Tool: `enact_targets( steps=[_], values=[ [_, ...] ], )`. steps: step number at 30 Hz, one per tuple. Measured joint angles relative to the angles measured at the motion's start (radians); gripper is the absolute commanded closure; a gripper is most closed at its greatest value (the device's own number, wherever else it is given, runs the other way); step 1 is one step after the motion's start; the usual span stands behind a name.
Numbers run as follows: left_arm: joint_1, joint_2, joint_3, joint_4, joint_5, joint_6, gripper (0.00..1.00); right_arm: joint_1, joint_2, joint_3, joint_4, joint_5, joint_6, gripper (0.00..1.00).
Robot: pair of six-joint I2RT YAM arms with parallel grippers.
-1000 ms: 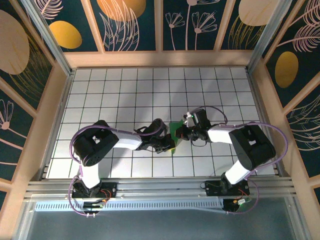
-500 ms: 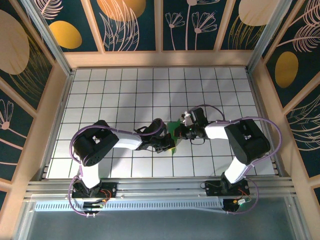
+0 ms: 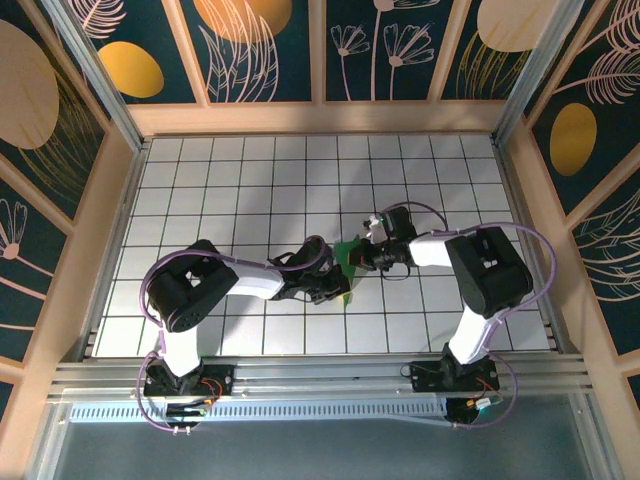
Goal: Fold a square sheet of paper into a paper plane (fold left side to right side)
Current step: Fold the wing for the fifth time at the center of the table.
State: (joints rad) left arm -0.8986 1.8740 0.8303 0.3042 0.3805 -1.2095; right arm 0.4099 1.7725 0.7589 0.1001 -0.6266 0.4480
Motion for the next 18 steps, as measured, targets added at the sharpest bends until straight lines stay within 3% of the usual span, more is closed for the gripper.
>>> enact_targets(
  steps=[18],
  values=[
    [0.002,0.001,0.000,0.003,-0.002,0.000,1.00,-0.112,0.103,0.135,-0.004,0.001,-0.050,1.00]
  ],
)
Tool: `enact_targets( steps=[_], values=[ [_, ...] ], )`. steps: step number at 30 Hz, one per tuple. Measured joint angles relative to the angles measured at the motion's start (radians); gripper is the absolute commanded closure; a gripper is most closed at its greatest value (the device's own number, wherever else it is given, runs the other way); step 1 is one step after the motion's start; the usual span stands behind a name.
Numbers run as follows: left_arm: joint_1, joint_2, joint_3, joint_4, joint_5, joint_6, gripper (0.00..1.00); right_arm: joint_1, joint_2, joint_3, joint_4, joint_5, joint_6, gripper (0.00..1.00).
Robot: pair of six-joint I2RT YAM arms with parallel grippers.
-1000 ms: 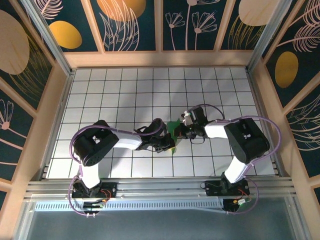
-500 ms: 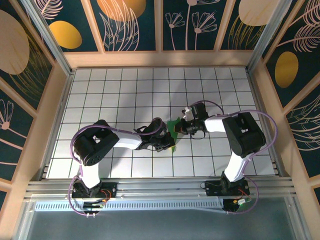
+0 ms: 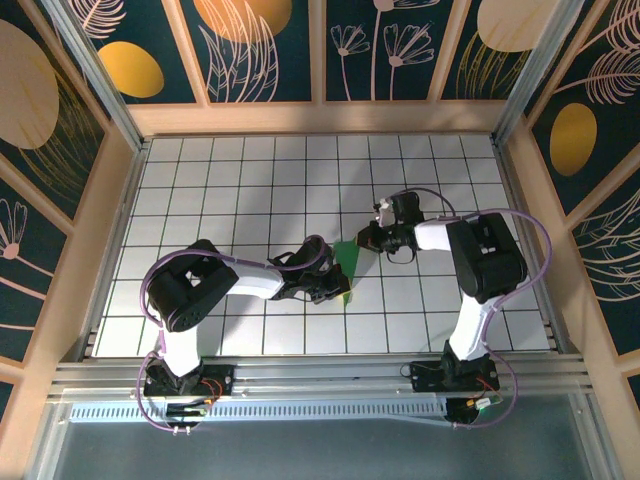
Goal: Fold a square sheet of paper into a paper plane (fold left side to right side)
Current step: Fold the wing for the fifth time at the center of the table.
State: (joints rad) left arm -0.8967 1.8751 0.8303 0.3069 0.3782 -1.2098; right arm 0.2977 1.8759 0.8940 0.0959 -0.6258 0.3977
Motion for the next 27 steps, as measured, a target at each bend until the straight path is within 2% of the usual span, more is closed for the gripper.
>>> enact_targets(
  steps=[11,16,22,27],
  values=[
    [0.000,0.000,0.000,-0.001,0.007,0.000,1.00,-0.079,0.040,0.100,-0.034,0.073,-0.027,1.00],
    [0.000,0.000,0.000,-0.001,0.007,0.000,1.00,-0.072,-0.089,0.057,-0.079,0.083,-0.024,1.00],
    [0.000,0.000,0.000,-0.001,0.007,0.000,1.00,0.023,-0.323,-0.121,-0.053,0.058,0.047,1.00],
    [0.000,0.000,0.000,-0.002,0.006,0.000,1.00,0.128,-0.335,-0.268,-0.017,0.025,0.148,1.00]
  ],
)
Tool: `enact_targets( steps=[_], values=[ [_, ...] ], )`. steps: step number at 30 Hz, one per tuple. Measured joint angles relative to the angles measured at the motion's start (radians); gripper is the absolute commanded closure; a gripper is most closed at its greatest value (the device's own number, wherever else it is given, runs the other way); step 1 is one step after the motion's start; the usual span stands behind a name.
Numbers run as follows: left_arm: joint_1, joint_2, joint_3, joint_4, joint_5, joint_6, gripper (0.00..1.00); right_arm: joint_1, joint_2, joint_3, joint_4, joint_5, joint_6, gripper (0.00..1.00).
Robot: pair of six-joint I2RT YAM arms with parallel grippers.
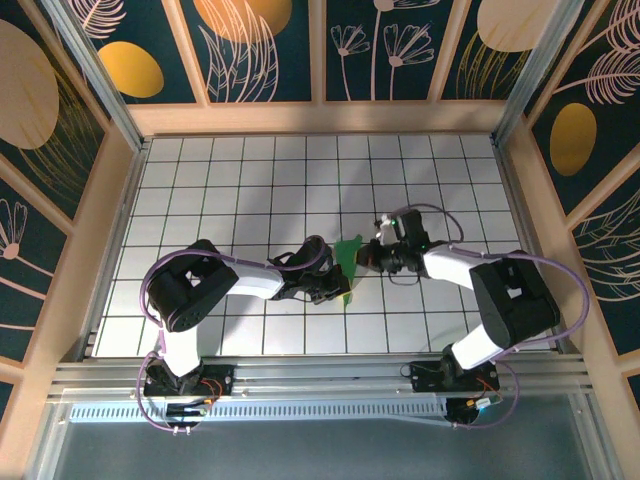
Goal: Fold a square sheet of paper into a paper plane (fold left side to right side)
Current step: Fold the wing for the fifth time at the center of the table.
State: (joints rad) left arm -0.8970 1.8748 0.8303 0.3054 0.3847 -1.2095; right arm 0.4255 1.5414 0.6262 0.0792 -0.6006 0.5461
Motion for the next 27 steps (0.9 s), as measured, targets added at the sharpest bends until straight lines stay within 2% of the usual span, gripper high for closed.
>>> enact_targets(
  steps=[4,19,27],
  values=[
    [0.000,0.000,0.000,0.000,0.000,0.000,1.00,0.041,0.034,-0.011,0.021,-0.002,0.046,1.00],
    [0.000,0.000,0.003,-0.005,0.000,0.001,1.00,0.070,0.133,0.041,0.040,0.030,0.074,1.00],
    [-0.003,-0.016,0.040,-0.091,-0.027,0.033,0.98,0.078,0.168,0.076,0.006,0.038,0.070,1.00]
  ],
)
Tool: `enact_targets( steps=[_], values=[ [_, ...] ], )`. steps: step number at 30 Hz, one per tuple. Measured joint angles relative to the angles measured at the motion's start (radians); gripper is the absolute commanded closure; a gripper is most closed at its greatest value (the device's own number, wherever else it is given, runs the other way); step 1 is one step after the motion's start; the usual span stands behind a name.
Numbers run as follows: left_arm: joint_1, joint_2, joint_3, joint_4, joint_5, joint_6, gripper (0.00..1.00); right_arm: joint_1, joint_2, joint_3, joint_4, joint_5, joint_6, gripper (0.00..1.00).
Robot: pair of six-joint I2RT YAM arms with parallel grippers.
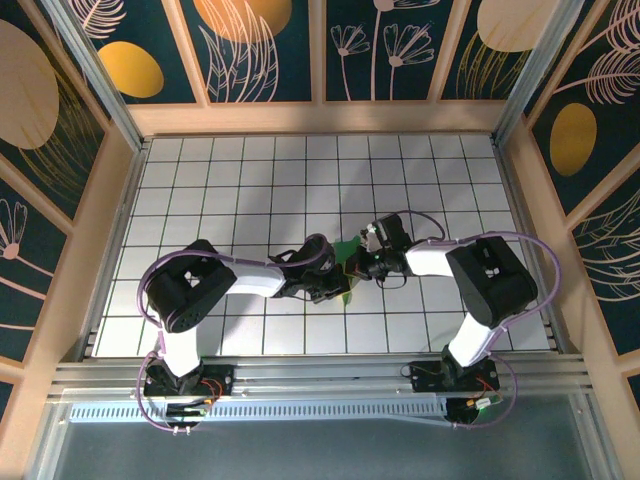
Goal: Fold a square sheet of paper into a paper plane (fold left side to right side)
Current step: Fold the wing for the fifth time at the center of the table.
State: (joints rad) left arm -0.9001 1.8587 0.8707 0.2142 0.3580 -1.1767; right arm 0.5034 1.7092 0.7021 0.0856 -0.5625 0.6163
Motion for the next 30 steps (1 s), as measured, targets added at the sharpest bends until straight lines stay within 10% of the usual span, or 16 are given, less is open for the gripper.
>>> enact_targets(
  steps=[14,30],
  values=[
    [-0.003,-0.214,0.002,-0.132,0.031,0.004,0.97,0.002,0.006,0.004,0.005,-0.004,0.001,1.00],
    [-0.011,-0.112,-0.060,-0.057,0.114,-0.032,1.00,0.003,0.007,0.004,0.006,-0.002,0.012,1.00]
  ],
)
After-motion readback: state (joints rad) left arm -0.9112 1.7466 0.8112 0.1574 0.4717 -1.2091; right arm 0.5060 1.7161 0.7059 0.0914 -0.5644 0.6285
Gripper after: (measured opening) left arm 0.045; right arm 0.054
